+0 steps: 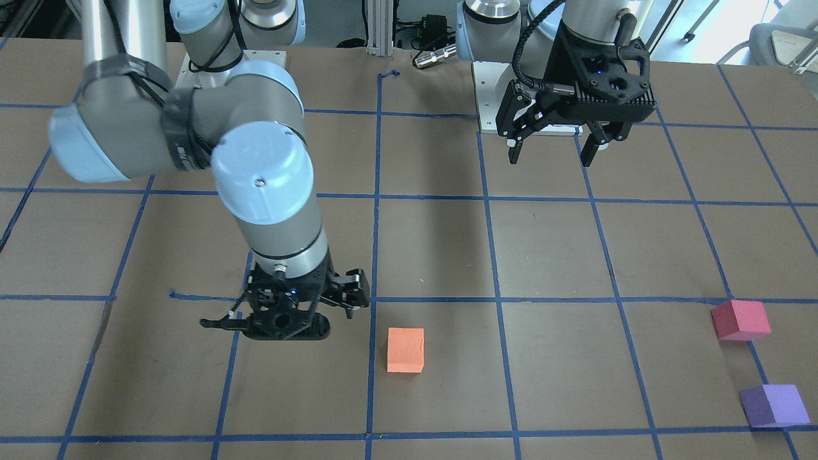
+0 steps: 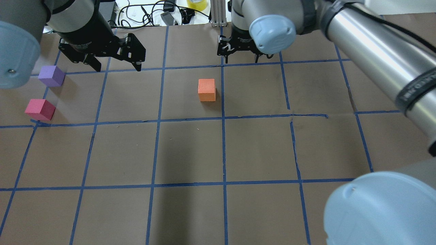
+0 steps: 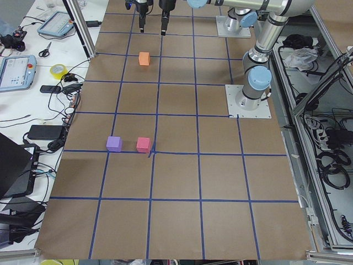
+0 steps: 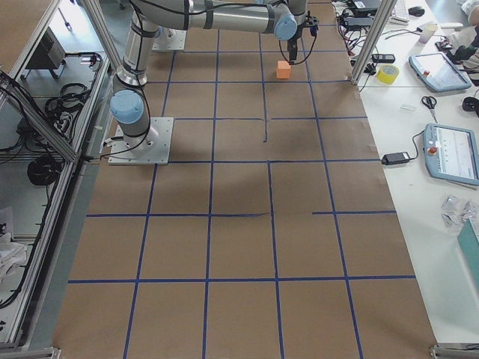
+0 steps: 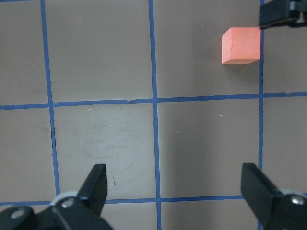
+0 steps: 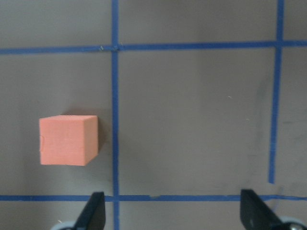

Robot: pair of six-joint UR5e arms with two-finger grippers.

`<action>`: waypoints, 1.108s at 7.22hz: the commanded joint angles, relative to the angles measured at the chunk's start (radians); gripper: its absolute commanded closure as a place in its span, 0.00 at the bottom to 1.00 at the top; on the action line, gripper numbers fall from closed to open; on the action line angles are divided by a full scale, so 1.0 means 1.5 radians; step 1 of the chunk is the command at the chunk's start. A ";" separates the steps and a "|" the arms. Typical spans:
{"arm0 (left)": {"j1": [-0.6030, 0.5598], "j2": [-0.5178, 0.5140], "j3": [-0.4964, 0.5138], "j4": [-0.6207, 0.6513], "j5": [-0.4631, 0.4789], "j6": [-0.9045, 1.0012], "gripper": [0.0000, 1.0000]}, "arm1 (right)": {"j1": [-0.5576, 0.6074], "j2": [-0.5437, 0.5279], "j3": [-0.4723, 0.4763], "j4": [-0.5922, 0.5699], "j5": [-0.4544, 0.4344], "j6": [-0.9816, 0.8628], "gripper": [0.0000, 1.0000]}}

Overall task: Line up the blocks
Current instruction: 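Raise the right gripper away while the left arm reaches toward the orange cube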

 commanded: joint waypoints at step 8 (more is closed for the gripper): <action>-0.070 -0.221 0.016 0.251 -0.025 -0.078 0.00 | -0.110 -0.244 0.108 0.194 -0.011 -0.106 0.00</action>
